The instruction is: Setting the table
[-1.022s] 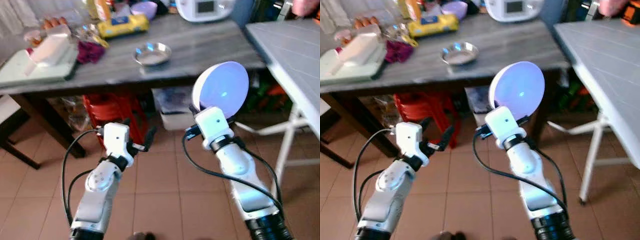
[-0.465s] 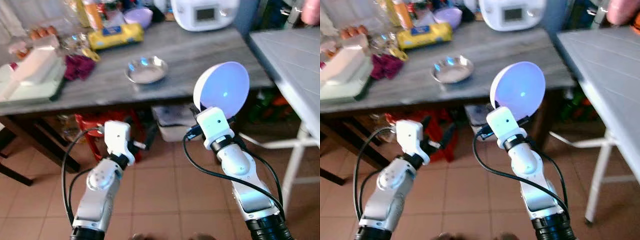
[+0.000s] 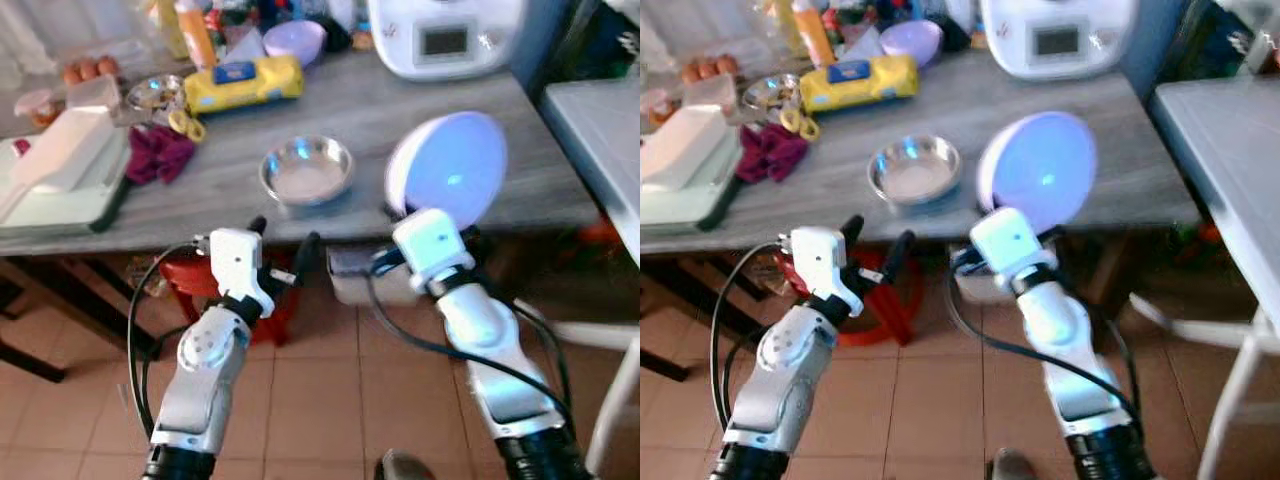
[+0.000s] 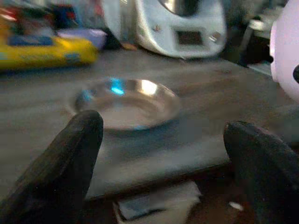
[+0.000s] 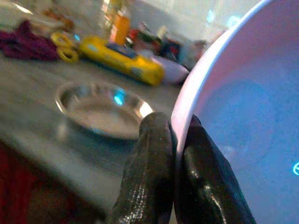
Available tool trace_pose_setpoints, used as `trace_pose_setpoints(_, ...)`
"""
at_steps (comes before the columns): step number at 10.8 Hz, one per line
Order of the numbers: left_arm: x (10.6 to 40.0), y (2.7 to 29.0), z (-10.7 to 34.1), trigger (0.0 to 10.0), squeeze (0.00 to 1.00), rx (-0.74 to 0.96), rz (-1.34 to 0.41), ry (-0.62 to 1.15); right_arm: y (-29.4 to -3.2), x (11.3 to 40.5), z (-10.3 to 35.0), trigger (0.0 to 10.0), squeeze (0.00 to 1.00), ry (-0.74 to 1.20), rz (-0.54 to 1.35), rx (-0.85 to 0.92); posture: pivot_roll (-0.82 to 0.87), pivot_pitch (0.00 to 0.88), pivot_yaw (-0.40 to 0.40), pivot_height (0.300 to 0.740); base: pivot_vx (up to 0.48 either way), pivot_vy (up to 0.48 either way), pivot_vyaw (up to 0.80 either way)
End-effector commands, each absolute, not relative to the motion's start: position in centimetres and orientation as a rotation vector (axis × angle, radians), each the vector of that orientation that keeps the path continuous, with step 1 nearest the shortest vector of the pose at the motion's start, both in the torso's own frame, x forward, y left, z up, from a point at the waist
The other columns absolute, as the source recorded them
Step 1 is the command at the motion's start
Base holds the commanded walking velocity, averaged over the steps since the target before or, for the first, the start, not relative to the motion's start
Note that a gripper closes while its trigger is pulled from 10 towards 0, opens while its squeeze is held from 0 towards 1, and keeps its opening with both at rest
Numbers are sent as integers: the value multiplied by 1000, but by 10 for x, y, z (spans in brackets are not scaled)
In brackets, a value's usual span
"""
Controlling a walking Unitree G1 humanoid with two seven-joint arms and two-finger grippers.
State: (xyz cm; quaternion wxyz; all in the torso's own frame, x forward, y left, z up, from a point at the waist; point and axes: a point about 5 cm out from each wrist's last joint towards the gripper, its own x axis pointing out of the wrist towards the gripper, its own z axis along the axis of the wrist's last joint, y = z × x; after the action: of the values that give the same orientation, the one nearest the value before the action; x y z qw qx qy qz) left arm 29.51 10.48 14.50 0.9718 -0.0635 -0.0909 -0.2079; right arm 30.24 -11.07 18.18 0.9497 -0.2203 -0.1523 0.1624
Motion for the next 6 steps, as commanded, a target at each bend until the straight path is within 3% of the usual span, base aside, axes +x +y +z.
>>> trace_pose_setpoints(1, 294, 118, 142, 10000, 0, -114, -379, -166, -98, 299, 187, 10000, 0, -347, 367, -432, -133, 162, 116, 740, 405, 0, 0)
trace_pose_setpoints(5, 296, 116, 140, 10000, 0, -133, -363, -156, -101, 301, 187, 10000, 0, -334, 344, -413, -134, 160, 109, 740, 0, 0, 0)
trace_pose_setpoints(6, 296, 115, 140, 10000, 0, -131, -363, -157, -101, 302, 188, 10000, 0, -329, 340, -408, -133, 159, 107, 740, 0, 266, 0)
